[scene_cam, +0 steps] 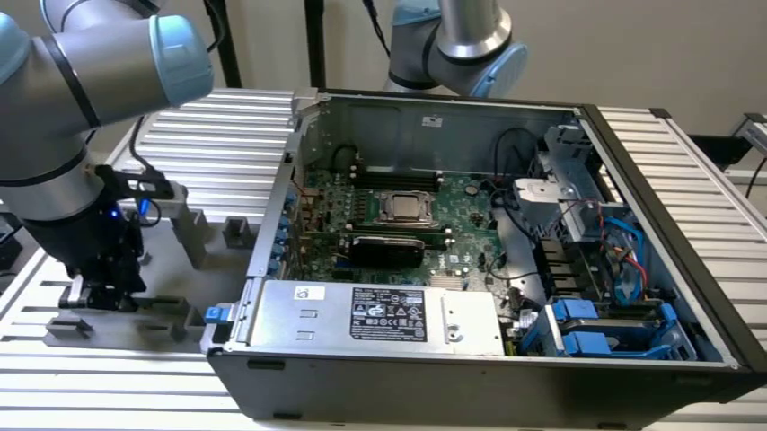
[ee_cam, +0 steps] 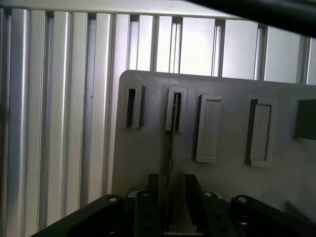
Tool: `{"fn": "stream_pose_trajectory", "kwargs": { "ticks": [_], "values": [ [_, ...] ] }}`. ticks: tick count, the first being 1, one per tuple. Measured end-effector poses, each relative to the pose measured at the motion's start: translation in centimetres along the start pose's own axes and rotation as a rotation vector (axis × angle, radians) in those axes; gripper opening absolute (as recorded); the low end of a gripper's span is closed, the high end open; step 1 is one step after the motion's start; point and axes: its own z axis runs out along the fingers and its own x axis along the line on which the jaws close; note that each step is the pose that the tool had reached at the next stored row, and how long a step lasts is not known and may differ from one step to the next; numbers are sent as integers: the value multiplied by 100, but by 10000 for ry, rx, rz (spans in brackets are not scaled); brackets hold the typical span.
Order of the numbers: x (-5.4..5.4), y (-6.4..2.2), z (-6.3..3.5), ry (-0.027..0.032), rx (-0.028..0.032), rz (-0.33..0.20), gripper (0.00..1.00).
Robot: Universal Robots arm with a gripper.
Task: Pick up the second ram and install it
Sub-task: 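Pick up the second ram and move it above second insertion slot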
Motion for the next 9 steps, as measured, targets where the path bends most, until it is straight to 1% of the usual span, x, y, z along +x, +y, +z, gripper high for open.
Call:
{"fn": "stream_pose_trajectory", "kwargs": {
  "ticks": [3, 8, 9],
  "values": [
    [1, -6, 5, 3, -17, 0, 36],
    [3, -10, 19, 13, -17, 0, 34],
    [4, -9, 22, 17, -17, 0, 27]
  ]
}}
